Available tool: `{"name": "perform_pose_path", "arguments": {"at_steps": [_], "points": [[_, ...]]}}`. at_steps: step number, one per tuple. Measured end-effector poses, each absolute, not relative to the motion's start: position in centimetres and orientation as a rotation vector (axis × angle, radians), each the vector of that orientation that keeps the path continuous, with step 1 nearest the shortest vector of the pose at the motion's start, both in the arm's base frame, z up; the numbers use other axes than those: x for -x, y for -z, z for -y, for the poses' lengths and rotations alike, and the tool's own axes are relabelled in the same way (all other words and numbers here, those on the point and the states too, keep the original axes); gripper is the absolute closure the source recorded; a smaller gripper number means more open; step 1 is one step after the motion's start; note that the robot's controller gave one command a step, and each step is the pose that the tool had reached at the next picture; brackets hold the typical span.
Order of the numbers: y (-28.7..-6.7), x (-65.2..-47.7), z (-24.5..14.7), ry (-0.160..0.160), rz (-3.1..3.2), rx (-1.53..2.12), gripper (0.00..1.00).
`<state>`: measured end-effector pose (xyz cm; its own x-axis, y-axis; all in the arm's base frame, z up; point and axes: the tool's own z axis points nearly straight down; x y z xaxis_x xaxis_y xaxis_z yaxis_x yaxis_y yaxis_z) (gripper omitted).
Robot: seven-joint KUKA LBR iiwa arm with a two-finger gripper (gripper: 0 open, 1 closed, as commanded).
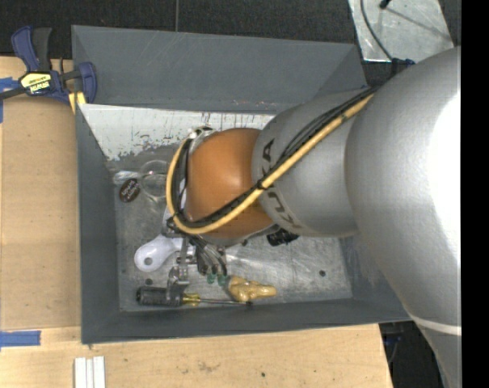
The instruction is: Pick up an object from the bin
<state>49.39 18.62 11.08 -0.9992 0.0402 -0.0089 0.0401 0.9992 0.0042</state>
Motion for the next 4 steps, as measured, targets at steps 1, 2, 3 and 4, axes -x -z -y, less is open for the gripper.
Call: {"name": "perform_pose_path", "arguments": {"at_steps": [1,2,3,4], "points": [[-7.8,-52.9,-20.4,0.01,-3.07,0.519,1.0],[-7.8,-52.9,-20.4,0.01,-3.07,0.518,1.0],[-16.0,-52.7,-21.5,0.001,-3.097,0.536,0.0],[-21.9,-53.3,-21.9,-0.001,-3.093,0.532,0.0]]}}
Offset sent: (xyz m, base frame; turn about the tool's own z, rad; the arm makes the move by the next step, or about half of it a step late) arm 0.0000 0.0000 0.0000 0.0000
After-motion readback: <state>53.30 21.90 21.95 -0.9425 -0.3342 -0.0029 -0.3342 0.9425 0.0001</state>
